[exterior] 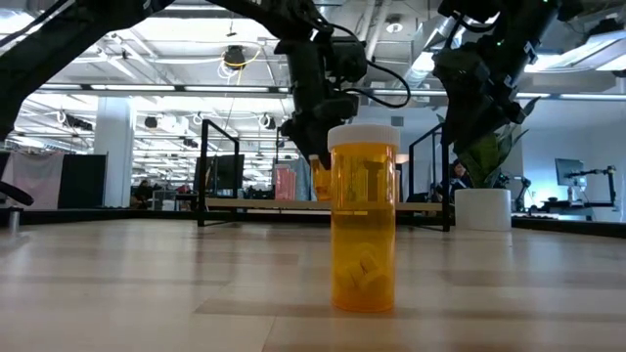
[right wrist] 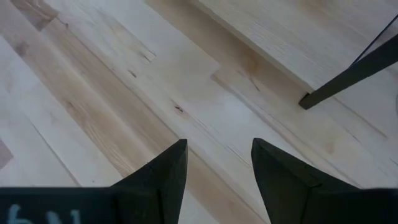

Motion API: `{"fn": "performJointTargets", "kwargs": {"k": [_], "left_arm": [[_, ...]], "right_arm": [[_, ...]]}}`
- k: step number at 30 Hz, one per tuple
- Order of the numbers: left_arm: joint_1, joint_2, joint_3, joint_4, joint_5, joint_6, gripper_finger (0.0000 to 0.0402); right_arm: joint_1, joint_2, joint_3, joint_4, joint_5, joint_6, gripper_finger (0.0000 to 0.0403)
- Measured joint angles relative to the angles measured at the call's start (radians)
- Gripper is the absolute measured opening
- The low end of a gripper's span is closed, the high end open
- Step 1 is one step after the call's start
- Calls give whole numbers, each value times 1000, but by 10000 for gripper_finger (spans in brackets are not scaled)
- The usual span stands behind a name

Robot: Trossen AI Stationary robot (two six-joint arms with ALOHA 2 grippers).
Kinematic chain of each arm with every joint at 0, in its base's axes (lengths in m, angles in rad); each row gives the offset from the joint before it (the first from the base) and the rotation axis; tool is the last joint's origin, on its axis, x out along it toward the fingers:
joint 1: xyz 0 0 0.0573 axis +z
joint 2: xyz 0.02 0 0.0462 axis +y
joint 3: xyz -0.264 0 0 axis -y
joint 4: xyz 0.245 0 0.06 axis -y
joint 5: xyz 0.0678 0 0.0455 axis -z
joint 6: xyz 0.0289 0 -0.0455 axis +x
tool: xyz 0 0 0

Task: Pick and place medicine bottles onto shelf by color
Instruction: Put the large orange pill bottle on the shelf aligned with the other large orange pill bottles

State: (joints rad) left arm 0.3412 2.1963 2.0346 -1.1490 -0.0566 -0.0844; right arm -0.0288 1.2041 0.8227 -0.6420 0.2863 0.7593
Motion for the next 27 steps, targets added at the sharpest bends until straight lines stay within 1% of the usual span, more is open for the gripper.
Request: {"fn": "performJointTargets", "kwargs": {"k": [5, 11, 14, 20, 24, 27], "left_arm": [[0, -1, -13, 21, 0, -33, 194], [-2, -1, -13, 52, -5, -29, 194], [6, -1, -13, 42, -4, -30, 194], [22, 6, -13, 45, 11, -33, 194], [30, 17, -13, 46, 52, -43, 194], [30, 17, -13, 56, 45, -49, 194]], "right_arm": [[0, 0, 0, 0, 0, 0, 200], [0, 0, 0, 0, 0, 0, 200], [0, 0, 0, 0, 0, 0, 200], [0, 0, 0, 0, 0, 0, 200], [0, 0, 0, 0, 0, 0, 200], [0, 0, 0, 0, 0, 0, 200]]}}
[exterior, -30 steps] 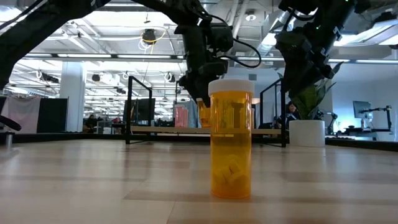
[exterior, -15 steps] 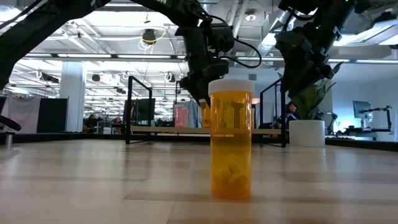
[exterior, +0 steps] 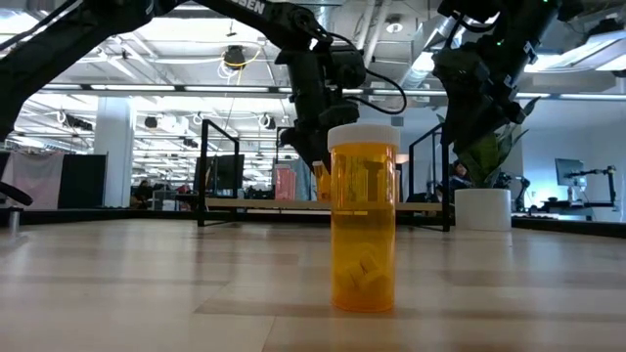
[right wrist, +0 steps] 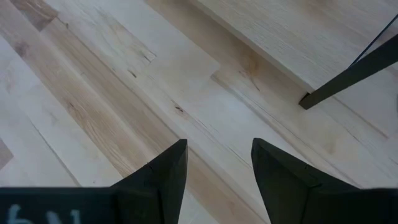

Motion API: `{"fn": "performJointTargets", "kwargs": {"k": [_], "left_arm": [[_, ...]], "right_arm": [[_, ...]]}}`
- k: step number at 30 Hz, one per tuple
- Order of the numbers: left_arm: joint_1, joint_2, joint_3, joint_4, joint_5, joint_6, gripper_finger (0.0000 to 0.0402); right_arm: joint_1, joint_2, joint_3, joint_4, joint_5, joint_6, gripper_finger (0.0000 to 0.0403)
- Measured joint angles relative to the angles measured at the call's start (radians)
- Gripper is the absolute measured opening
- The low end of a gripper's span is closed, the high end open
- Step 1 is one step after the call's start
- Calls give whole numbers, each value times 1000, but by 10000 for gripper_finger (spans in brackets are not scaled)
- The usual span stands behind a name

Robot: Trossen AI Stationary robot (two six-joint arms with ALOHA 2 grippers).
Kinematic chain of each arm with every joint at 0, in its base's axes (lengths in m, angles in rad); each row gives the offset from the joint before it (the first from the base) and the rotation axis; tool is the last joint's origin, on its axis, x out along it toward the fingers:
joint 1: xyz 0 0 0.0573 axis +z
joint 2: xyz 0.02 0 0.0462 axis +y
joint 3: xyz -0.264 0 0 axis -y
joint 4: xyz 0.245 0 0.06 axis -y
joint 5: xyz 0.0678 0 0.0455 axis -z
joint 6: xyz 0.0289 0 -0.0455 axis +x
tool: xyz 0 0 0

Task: Pick and place medicine bottles onto shelf by color
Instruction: Put the large orange pill bottle on the shelf aligned with the other large orange pill bottles

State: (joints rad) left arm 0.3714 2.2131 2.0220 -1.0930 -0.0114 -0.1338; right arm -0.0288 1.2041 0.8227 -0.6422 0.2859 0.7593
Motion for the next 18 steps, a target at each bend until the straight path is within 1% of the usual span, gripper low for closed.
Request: {"fn": "performJointTargets", "kwargs": {"k": [6, 18], "left_arm": [[2, 0, 0, -4, 4, 1, 195], [0, 0, 0, 3, -28, 0, 195]], "right_arm": [[0, 0, 0, 0, 0, 0, 200], [0, 0, 0, 0, 0, 2, 200]]}}
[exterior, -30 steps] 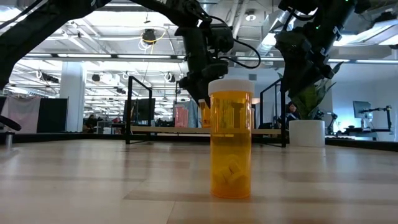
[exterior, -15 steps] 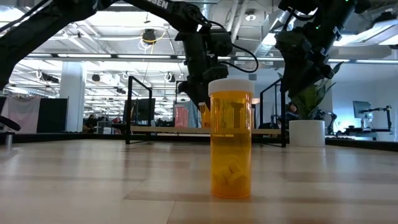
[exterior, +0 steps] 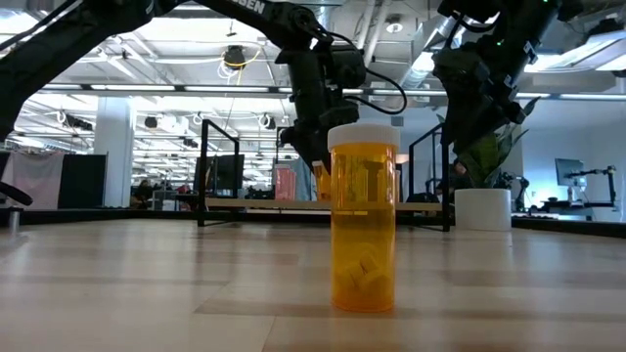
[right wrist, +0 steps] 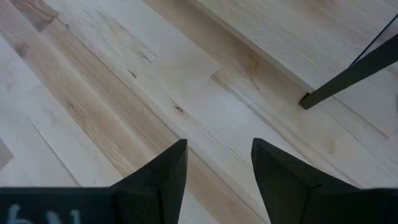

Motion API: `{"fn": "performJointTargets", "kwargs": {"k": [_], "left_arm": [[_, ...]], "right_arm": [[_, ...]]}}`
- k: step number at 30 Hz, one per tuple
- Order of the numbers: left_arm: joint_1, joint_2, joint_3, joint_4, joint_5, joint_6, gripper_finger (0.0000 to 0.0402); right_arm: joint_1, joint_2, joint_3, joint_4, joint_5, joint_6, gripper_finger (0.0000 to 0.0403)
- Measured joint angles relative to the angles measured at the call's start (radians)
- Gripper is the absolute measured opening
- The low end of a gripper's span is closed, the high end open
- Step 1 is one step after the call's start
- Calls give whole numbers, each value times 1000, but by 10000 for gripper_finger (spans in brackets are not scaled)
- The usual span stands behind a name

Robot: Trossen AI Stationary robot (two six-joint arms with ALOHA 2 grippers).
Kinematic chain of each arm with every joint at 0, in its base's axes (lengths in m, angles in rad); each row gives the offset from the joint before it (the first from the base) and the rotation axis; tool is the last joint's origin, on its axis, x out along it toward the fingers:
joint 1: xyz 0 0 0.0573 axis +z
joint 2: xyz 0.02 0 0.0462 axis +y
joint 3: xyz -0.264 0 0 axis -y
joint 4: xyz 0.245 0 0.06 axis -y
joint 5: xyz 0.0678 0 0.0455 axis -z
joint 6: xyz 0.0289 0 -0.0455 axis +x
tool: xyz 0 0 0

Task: Pick and place medicine bottles onto shelf by color
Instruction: Put the large orange pill bottle on the shelf aligned with the other large orange pill bottles

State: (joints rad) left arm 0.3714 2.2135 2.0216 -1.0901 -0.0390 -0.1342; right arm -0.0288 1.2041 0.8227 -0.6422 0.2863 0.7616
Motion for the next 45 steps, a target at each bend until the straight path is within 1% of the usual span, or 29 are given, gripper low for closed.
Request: {"fn": "performJointTargets", "kwargs": {"k": [8, 16, 36, 45], "left_arm": [[1, 0, 0, -25, -13, -10, 196], [1, 0, 0, -22, -14, -9, 213], [1, 0, 0, -14, -2, -17, 216], [1, 0, 0, -11, -2, -27, 243]], "right_arm": [[0, 0, 0, 0, 0, 0, 200], [0, 0, 0, 0, 1, -1, 200], [0, 0, 0, 0, 2, -2, 200], [0, 0, 0, 0, 2, -2, 200]]}}
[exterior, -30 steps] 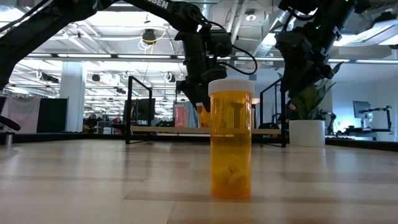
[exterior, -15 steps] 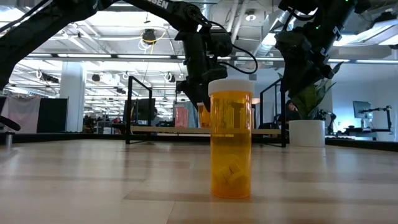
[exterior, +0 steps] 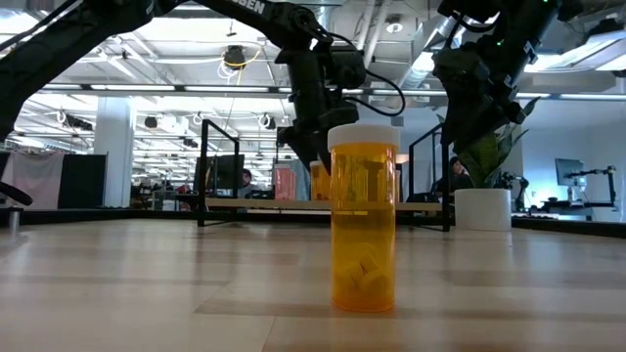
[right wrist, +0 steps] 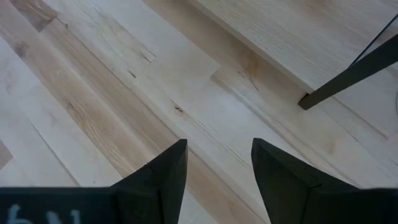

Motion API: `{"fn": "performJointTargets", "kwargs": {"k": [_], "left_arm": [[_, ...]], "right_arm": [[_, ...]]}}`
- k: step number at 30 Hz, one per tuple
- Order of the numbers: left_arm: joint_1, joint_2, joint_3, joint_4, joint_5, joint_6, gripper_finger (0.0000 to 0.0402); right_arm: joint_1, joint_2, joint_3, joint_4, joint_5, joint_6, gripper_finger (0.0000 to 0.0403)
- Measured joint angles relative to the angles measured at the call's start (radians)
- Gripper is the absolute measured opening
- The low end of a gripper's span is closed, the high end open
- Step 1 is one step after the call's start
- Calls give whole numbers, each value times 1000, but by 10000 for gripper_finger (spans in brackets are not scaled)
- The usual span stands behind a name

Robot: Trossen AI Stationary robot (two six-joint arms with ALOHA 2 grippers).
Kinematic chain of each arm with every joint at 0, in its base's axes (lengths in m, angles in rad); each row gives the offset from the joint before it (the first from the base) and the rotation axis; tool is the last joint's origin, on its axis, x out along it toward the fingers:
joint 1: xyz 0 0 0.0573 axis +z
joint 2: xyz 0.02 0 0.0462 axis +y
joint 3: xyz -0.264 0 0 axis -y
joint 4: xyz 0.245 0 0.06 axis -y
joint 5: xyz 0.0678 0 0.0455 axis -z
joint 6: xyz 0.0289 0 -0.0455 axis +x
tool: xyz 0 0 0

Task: Pick and place medicine bottles onto shelf by color
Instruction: Put the large orange pill bottle on the shelf aligned with the other large orange pill bottles

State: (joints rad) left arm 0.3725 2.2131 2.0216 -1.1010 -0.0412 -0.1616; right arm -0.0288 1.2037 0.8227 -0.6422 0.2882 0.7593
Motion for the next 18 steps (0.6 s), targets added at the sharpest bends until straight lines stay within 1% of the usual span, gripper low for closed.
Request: {"fn": "performJointTargets", "kwargs": {"k": [6, 15, 18], "left_arm": [[1, 0, 0, 24, -18, 0, 246], [2, 0, 0, 40, -8, 26, 245], [1, -1, 19, 31, -7, 32, 245]], "right_arm": [[0, 0, 0, 0, 0, 0, 200], [0, 0, 0, 0, 0, 0, 200], [0, 0, 0, 0, 0, 0, 200]]}}
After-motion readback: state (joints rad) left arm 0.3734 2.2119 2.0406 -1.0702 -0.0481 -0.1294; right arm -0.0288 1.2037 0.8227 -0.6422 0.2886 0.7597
